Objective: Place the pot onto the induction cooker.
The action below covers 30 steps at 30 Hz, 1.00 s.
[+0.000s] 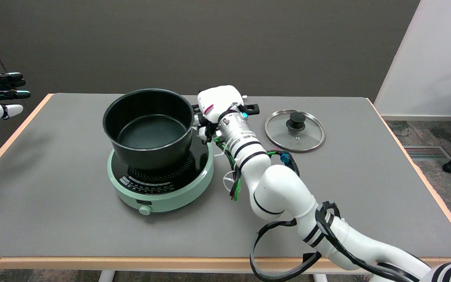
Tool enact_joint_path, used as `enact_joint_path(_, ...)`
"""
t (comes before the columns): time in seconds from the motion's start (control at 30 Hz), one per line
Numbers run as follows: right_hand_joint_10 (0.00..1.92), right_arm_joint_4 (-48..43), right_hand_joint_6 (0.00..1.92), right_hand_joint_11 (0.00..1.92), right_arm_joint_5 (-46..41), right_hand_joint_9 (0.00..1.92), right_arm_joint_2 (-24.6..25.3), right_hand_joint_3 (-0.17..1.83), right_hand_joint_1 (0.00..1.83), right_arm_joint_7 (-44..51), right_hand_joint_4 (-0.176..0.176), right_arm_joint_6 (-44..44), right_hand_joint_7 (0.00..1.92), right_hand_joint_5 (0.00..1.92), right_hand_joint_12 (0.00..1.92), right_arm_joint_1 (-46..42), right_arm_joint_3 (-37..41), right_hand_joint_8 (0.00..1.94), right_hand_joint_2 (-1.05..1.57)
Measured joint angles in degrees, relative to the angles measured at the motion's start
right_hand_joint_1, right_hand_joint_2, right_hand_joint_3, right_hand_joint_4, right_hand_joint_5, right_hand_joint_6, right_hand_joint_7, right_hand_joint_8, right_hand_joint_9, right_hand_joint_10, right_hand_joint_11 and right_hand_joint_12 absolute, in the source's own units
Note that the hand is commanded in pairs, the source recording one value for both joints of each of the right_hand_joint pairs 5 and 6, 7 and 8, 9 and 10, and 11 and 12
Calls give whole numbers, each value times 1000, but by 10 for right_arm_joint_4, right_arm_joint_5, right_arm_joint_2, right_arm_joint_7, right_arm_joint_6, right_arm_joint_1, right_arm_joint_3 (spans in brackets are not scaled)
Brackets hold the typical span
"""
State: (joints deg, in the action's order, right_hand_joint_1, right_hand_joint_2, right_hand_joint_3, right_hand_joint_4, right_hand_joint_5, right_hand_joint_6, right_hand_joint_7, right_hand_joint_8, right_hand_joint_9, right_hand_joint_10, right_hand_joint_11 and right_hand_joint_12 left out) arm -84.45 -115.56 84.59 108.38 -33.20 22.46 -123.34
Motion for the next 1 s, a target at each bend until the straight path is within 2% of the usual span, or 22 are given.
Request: enact_joint_path(1.0, 1900, 17, 1900, 1900, -5, 1900, 37, 965, 1135, 21, -53, -52, 1900, 1900, 1900, -13, -18, 1900, 960)
